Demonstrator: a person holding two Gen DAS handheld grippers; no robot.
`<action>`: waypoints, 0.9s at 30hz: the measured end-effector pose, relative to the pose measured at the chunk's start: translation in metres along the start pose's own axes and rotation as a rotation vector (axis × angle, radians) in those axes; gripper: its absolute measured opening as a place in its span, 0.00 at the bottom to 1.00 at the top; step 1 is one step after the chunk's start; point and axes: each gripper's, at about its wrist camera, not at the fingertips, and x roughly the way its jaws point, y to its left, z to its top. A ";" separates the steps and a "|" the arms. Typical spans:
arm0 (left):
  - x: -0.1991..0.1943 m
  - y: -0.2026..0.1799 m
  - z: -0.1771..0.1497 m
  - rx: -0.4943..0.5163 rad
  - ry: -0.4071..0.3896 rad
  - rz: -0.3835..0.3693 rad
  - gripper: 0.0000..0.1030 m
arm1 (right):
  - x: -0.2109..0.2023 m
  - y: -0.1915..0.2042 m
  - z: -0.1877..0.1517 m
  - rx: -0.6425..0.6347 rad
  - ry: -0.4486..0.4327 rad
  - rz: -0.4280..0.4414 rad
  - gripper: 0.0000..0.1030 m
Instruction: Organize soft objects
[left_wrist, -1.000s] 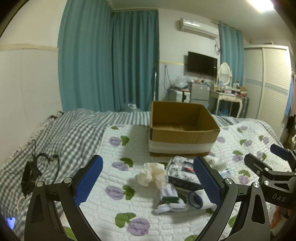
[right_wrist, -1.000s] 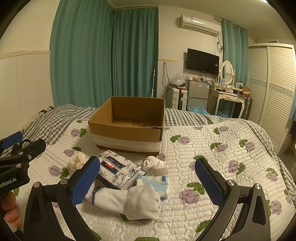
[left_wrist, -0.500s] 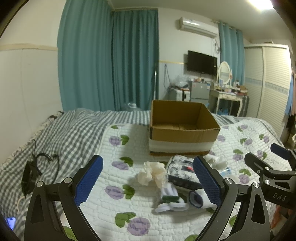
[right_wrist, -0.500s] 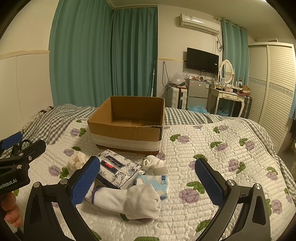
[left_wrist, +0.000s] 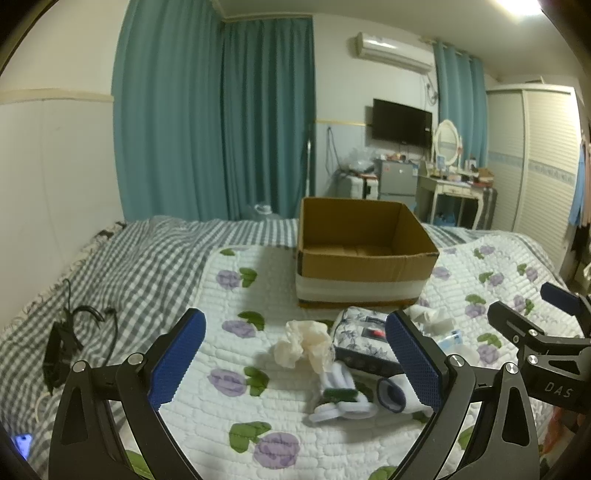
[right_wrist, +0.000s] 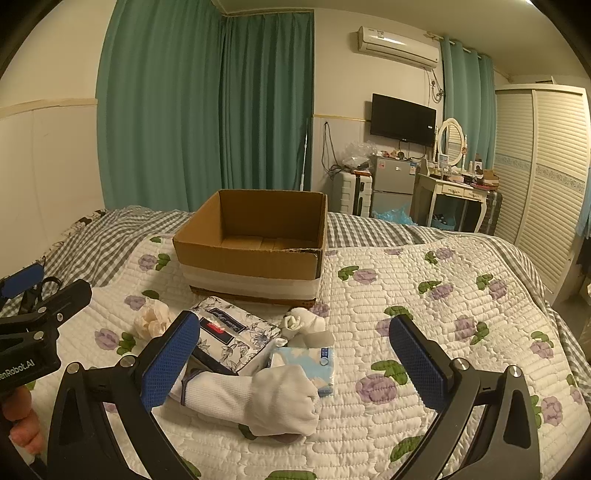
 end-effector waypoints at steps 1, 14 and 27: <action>0.000 0.001 0.000 -0.001 0.000 -0.001 0.97 | 0.000 0.000 0.000 0.000 0.001 0.000 1.00; 0.000 -0.002 0.000 0.003 0.001 0.001 0.97 | 0.000 0.000 0.000 0.000 0.000 0.000 1.00; -0.002 -0.002 -0.003 0.017 0.000 -0.005 0.97 | -0.005 -0.001 0.004 -0.007 -0.008 -0.002 1.00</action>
